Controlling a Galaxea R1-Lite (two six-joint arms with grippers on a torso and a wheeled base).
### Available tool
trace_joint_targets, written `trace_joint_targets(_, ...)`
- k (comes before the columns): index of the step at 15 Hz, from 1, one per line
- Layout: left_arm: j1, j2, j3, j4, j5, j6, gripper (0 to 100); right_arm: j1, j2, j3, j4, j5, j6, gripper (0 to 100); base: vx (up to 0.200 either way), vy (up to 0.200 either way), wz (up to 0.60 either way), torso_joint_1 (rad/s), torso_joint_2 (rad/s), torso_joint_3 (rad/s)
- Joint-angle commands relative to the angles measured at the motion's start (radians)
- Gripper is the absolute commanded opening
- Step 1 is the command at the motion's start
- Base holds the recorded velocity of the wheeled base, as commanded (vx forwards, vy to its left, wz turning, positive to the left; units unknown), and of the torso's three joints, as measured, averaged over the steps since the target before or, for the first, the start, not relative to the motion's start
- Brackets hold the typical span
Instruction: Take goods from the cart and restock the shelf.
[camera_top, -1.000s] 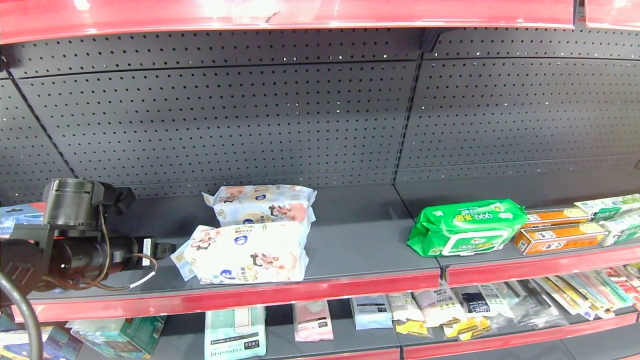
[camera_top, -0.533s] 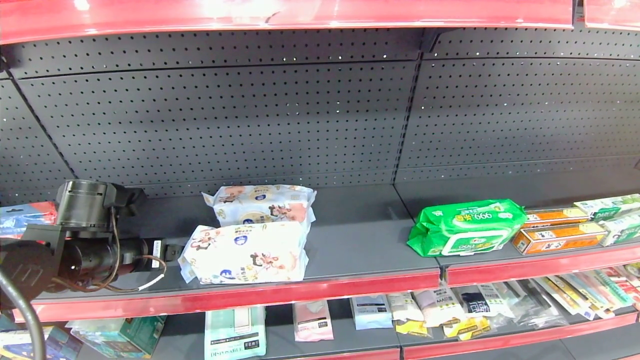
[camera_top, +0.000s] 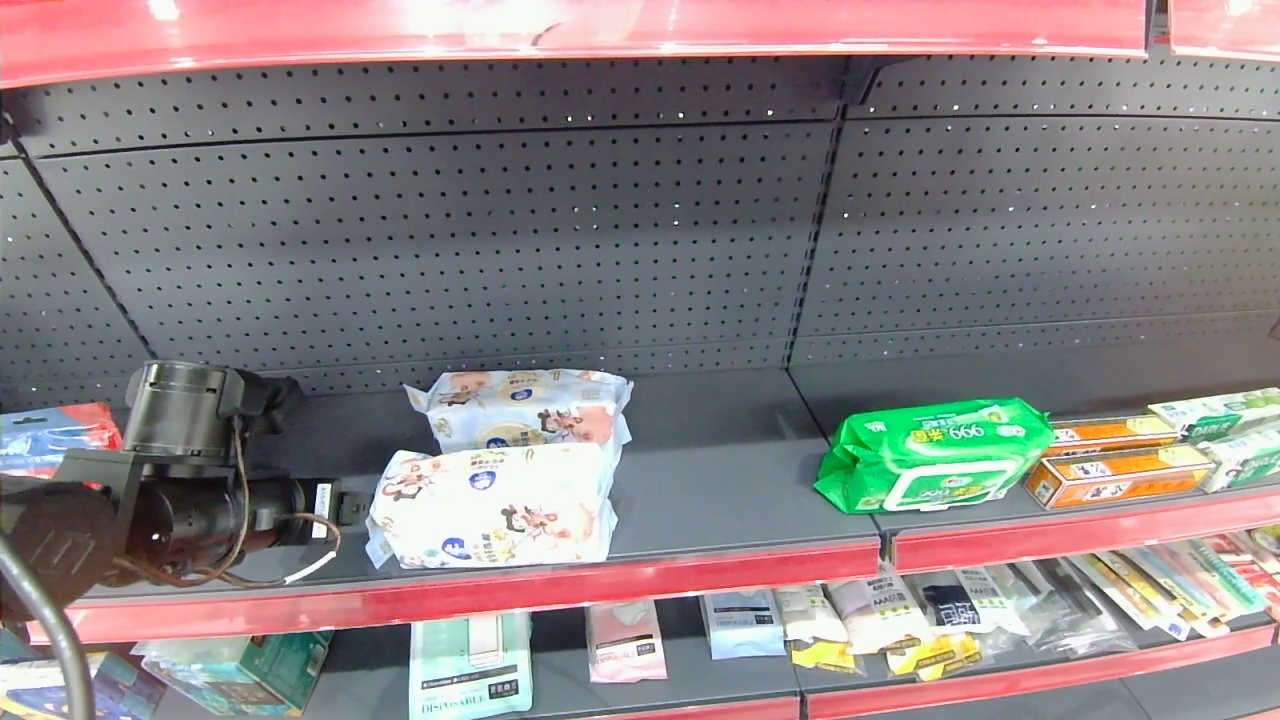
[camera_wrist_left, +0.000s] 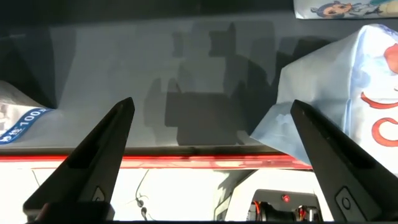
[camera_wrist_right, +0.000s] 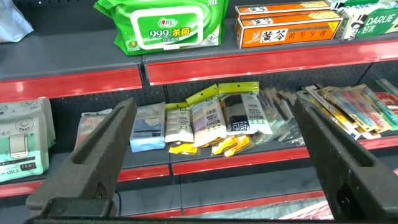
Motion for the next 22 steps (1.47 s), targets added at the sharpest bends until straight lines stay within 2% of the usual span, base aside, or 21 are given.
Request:
trace_joint_targets(1,-0.003,-0.001,0.001,0.0,0.0,-0.001,100,0.0,0.001,0.0,-0.001,0.0,0.0,100,0.0,0.0,0.0,0.0,0.0,0.0)
trace_joint_targets(22,-0.029,0.022,-0.005,0.0,0.0,-0.002,100,0.0,0.001,0.0,-0.001,0.0,0.0,100,0.0,0.0,0.0,0.0,0.0,0.0)
